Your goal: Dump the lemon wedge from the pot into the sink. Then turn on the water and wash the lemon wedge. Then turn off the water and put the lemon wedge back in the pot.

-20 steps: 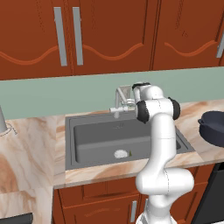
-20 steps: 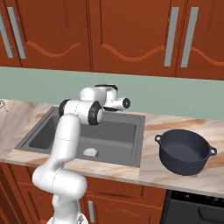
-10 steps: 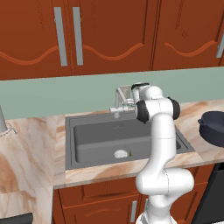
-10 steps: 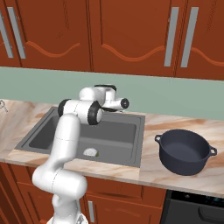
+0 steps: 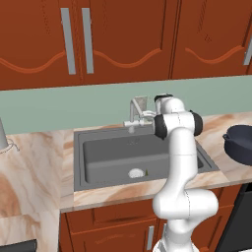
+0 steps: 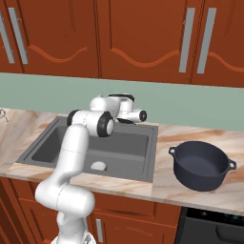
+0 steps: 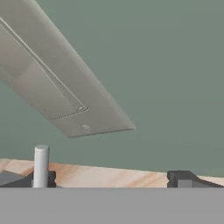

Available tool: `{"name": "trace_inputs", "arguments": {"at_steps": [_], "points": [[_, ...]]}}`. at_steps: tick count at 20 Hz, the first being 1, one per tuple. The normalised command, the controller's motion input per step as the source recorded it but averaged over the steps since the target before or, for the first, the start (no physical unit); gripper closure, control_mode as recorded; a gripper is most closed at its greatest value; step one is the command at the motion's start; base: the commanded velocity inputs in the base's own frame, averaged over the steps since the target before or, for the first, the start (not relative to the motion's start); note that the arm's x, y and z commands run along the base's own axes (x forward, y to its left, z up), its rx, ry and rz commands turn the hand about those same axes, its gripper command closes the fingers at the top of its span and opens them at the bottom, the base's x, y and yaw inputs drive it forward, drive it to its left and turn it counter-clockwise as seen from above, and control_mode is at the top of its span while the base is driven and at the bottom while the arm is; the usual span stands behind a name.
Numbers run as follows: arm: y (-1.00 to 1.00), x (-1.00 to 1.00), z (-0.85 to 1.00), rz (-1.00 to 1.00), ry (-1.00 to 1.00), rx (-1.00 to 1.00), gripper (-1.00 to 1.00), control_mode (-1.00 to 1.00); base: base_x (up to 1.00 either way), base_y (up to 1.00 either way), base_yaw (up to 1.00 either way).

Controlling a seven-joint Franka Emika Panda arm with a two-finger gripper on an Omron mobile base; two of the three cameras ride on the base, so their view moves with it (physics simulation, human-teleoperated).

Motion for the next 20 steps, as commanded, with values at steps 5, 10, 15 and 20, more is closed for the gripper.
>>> {"name": "trace_inputs", "arguments": {"at_steps": [5, 10, 15, 20], "points": [[-0.55, 0.0, -0.18, -0.02, 0.0, 0.02, -1.0, -1.0, 0.0, 0.0, 0.0], [-0.02, 0.0, 0.0, 0.0, 0.0, 0.01, -1.0, -1.0, 0.0, 0.0, 0.0], [0.0, 0.0, 0.0, 0.0, 0.0, 0.0, -1.0, -1.0, 0.0, 0.0, 0.0], [0.0, 0.0, 0.0, 0.0, 0.0, 0.0, -1.0, -1.0, 0.0, 0.0, 0.0]]}}
